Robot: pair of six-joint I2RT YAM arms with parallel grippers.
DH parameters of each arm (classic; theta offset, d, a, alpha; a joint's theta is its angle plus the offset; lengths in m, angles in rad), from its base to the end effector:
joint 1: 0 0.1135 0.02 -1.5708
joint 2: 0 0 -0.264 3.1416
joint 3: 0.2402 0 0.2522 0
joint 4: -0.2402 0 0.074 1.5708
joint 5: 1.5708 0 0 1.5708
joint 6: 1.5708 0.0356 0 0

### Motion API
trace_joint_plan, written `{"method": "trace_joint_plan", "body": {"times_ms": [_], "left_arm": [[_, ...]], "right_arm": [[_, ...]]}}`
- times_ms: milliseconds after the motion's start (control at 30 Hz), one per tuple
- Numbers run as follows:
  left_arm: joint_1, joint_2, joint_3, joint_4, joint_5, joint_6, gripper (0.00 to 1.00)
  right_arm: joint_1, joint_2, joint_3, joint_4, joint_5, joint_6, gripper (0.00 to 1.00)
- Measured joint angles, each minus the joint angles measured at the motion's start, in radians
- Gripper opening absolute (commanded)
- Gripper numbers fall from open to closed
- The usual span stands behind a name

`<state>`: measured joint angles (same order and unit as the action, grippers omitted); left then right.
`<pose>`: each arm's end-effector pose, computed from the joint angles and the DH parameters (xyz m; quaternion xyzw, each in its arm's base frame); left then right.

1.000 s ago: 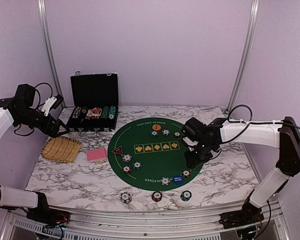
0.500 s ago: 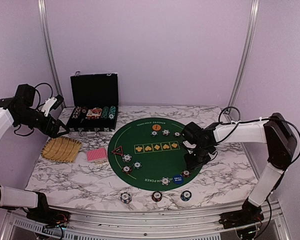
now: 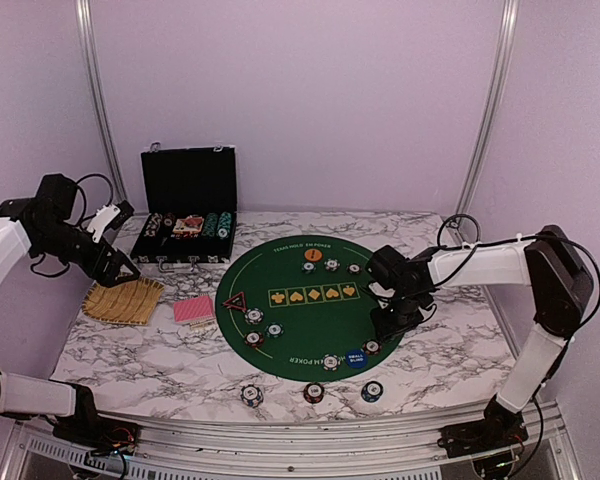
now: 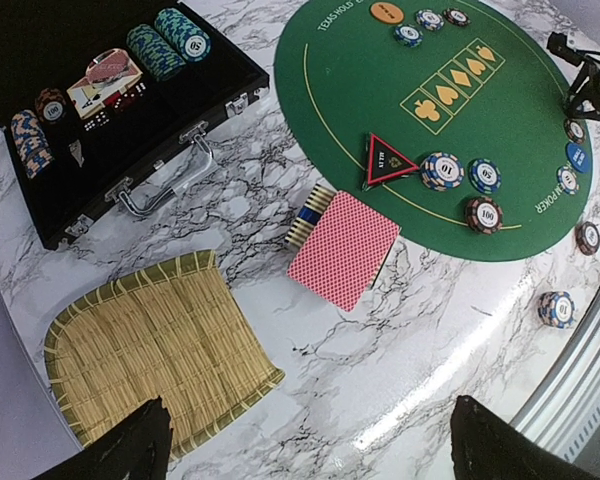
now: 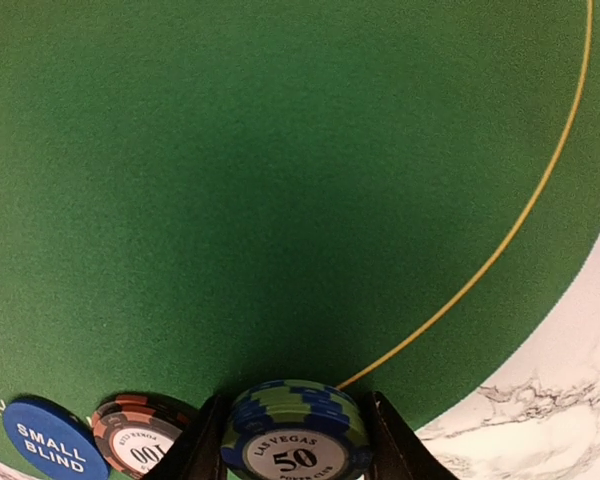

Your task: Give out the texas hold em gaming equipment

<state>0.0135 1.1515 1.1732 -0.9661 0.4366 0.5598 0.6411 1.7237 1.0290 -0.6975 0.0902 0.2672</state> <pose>0.2186 -0.0121 0.3338 0.3148 0.8763 -0.1126 0.3468 0.2474 0.1806 0.1560 -0.1810 0.9784 -0.0013 0.0998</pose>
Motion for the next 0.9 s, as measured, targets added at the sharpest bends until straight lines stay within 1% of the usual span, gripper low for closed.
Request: {"method": "trace_joint_plan", "body": {"times_ms": [100,167,433,567,633,767,900], "left_arm": [[-0.019,0.002,-0.01,-0.005,-0.013,0.01,0.99],[-0.043,0.009,-0.016,-0.007,-0.025,0.018,0.99],[-0.115,0.068,-0.047,-0.012,-0.08,0.054,0.99],[-0.134,0.104,-0.058,-0.013,-0.106,0.077,0.99],[-0.145,0.124,-0.059,-0.014,-0.12,0.087,0.99],[-0.175,0.167,-0.059,-0.015,-0.143,0.111,0.99],[-0.202,0.226,-0.048,-0.017,-0.18,0.122,0.99]], "right_arm": [[0.0,0.0,0.0,0.003,0.001,0.0,0.61],[-0.001,0.0,0.0,0.002,0.006,0.0,0.65],[-0.002,-0.003,0.003,-0.009,0.014,0.005,0.66],[-0.002,-0.011,0.03,-0.053,0.027,0.011,0.67],[-0.002,-0.022,0.059,-0.08,0.036,0.014,0.7],[0.013,-0.048,0.167,-0.132,0.065,0.027,0.79],[0.065,-0.052,0.298,-0.158,0.101,0.048,0.92]]}}
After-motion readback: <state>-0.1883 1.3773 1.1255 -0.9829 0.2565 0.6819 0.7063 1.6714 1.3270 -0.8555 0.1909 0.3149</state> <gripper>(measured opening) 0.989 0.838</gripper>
